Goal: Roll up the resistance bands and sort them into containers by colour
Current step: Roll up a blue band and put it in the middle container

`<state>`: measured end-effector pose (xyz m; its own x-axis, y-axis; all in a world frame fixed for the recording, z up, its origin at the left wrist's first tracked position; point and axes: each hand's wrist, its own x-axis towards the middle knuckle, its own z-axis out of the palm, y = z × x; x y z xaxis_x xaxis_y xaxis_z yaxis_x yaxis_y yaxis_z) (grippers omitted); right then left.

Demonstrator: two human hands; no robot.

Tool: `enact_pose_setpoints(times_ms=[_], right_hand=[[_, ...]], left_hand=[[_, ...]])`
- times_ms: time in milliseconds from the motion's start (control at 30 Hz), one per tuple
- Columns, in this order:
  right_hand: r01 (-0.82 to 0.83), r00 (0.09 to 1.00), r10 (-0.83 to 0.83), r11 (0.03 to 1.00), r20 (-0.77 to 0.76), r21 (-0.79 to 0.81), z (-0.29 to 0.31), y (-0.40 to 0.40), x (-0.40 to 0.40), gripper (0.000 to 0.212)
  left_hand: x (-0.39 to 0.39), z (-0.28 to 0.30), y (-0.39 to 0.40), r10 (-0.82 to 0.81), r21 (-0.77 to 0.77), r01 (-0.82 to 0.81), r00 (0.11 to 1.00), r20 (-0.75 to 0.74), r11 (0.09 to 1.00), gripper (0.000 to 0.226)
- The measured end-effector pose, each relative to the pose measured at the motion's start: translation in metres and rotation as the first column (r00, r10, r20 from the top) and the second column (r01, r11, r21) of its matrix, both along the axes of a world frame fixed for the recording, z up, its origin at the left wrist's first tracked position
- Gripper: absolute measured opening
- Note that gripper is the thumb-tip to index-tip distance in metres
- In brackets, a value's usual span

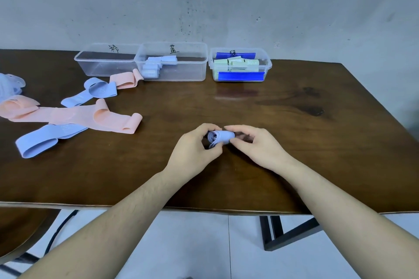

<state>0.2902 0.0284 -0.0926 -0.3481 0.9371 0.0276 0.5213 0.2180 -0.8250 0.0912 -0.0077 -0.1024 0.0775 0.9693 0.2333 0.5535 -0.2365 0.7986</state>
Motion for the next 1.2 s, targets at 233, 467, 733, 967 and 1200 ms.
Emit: enact_pose_setpoints(times_ms=[233,467,733,967,1200], right_hand=[[-0.09,0.94,-0.032,0.936,-0.339,-0.34,0.023,-0.013,-0.016,0.039],[-0.199,0.845,-0.119,0.836,-0.522,-0.511,0.024,-0.017,-0.008,0.043],[-0.272,0.766,-0.211,0.75,-0.608,-0.602,0.029,-0.022,-0.008,0.054],[-0.274,0.781,-0.24,0.698,-0.577,-0.662,0.033,-0.02,-0.013,0.052],[-0.293,0.782,-0.25,0.661,-0.572,-0.691,0.037,-0.014,-0.021,0.051]], left_hand=[[0.017,0.012,-0.002,0.039,0.233,0.01,0.978,-0.205,0.972,0.032],[0.017,0.021,-0.008,-0.081,0.272,0.134,0.977,-0.197,0.953,0.029],[0.011,0.024,-0.005,-0.149,0.203,0.185,0.972,-0.183,0.961,0.031],[0.002,0.026,-0.002,-0.199,0.095,0.215,0.968,-0.154,0.972,0.038],[-0.01,0.027,0.001,-0.262,-0.044,0.269,0.957,0.123,0.962,0.035]])
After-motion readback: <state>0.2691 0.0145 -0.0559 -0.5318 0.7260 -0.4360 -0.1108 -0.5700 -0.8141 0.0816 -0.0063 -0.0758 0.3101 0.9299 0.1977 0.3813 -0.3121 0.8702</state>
